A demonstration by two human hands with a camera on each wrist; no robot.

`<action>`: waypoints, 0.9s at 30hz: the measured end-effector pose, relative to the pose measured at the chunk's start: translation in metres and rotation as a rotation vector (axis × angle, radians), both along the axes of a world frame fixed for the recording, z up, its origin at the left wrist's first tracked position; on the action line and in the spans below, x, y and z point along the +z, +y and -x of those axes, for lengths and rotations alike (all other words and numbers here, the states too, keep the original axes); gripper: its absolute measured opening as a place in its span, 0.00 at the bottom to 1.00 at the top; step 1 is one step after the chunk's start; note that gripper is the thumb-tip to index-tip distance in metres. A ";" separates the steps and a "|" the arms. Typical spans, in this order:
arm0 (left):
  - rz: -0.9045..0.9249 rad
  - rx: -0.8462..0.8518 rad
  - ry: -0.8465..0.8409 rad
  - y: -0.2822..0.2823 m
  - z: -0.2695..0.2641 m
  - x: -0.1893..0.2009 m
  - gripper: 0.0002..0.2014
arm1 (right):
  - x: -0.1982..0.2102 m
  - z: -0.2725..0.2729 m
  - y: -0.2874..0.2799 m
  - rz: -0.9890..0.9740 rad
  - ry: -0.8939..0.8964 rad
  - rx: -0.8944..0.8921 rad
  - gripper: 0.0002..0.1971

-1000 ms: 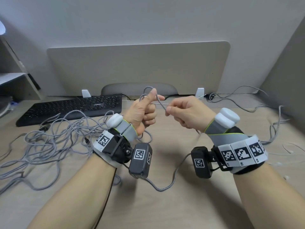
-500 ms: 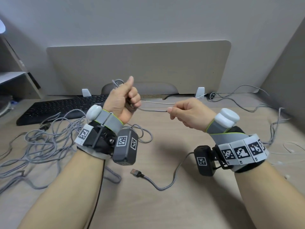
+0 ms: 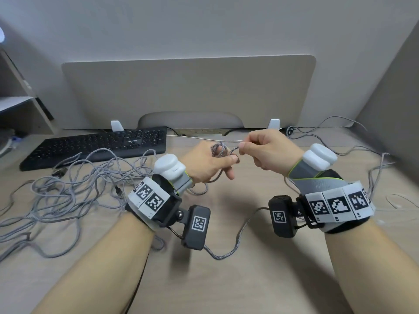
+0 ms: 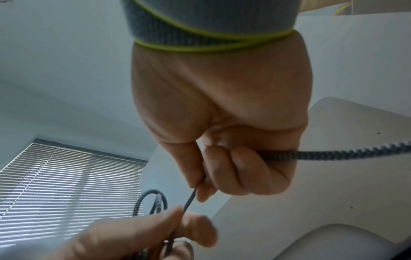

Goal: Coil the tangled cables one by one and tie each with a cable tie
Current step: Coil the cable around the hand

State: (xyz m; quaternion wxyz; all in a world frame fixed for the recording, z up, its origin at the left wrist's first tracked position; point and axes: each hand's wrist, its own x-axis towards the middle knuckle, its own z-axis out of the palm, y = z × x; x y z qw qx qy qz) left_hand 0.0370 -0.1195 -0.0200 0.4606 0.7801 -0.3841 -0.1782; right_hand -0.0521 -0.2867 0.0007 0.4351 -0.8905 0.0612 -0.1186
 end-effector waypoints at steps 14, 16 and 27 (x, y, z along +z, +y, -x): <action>0.507 0.280 0.388 0.003 -0.014 -0.001 0.13 | 0.002 -0.002 -0.004 -0.142 -0.073 0.046 0.13; 0.473 0.239 0.430 -0.004 -0.006 -0.005 0.14 | 0.003 -0.002 -0.002 -0.157 -0.106 0.059 0.12; 0.514 0.234 0.645 -0.021 0.003 -0.015 0.30 | 0.003 0.002 0.022 -0.050 -0.074 0.209 0.09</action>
